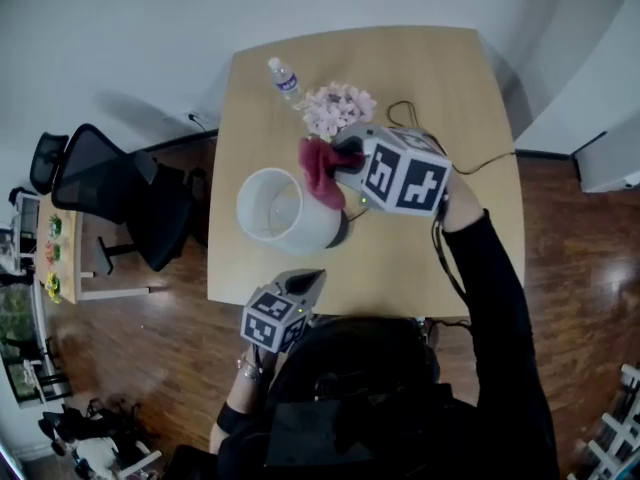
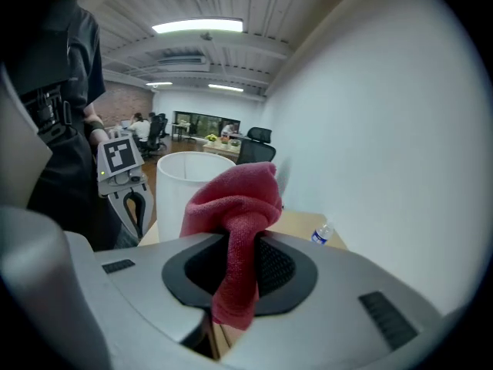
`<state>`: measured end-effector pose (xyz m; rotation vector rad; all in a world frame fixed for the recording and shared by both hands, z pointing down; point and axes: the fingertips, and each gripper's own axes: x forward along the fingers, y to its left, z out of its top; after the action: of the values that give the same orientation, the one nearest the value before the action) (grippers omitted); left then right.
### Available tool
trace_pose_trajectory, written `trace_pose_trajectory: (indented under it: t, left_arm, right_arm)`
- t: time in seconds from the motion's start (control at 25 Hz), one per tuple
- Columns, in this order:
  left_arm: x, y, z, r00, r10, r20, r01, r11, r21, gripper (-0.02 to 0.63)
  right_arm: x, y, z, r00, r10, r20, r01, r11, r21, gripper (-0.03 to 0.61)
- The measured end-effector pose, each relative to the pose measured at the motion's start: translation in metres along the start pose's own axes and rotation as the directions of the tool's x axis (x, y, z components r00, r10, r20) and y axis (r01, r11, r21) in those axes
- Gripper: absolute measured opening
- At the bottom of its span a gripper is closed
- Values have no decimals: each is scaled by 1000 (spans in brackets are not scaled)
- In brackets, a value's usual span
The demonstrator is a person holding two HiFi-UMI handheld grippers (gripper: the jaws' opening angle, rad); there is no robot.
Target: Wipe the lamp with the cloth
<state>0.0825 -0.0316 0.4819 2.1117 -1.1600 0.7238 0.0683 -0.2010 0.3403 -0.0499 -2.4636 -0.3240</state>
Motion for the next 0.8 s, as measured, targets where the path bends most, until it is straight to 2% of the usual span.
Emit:
trace_pose_trajectory:
  t: [0.12,0.24,0.52,0.8]
  left_arm:
    - [-6,7,2,999,44,10,-44,999,-30,2]
    - [-7,12,0,997,74,11,-73,995,-62,2]
    - [-4,17,-12,996,93,-6,-93,991,-100,2]
    - [-1,15,-20,997,80,-20,-82,991,-110,2]
  right_arm:
    - [13,2,13,995,99,-6,-99,992,-83,69]
    - [24,5,13,987,156,-21,-158,979,-125,69]
    - [52,15,-12,982,169,-80,-179,973,-146,69]
    - [81,21,-61,974,163,-158,-178,980,-86,69]
